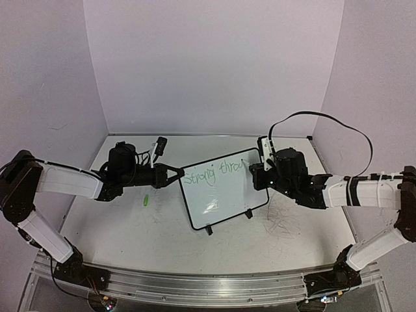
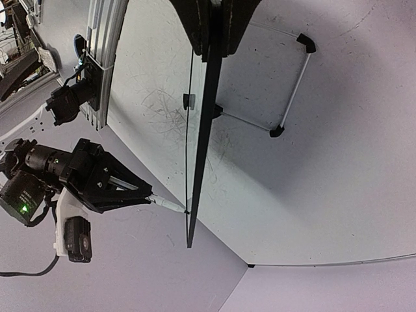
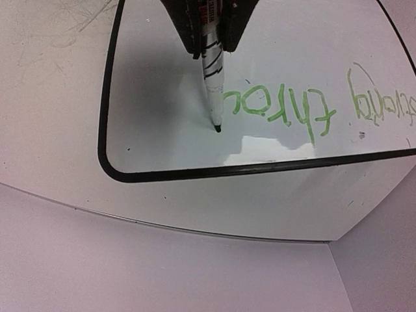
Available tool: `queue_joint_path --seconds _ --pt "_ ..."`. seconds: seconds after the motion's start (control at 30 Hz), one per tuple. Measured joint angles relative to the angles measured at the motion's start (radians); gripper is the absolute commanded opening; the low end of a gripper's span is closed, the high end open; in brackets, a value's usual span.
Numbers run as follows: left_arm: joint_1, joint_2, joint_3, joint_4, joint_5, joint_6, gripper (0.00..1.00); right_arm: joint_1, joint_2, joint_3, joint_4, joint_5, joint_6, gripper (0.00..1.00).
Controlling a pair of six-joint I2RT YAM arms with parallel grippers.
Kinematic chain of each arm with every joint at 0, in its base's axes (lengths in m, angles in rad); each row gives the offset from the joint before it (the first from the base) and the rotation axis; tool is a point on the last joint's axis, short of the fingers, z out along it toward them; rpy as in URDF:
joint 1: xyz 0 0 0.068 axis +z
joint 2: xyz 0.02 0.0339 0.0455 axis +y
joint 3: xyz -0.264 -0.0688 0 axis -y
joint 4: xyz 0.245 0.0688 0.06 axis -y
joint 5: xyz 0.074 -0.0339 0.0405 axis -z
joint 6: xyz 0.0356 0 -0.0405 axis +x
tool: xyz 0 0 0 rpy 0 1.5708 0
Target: Write a sentence on the whiteboard
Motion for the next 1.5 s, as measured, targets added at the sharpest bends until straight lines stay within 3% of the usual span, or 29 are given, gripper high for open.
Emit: queue_joint_path --seconds 1.5 --pt "0.0 -0.003 0.0 -0.001 0.002 0.002 0.0 -0.004 -0.073 -0.057 -0.036 -0.028 0.017 0.0"
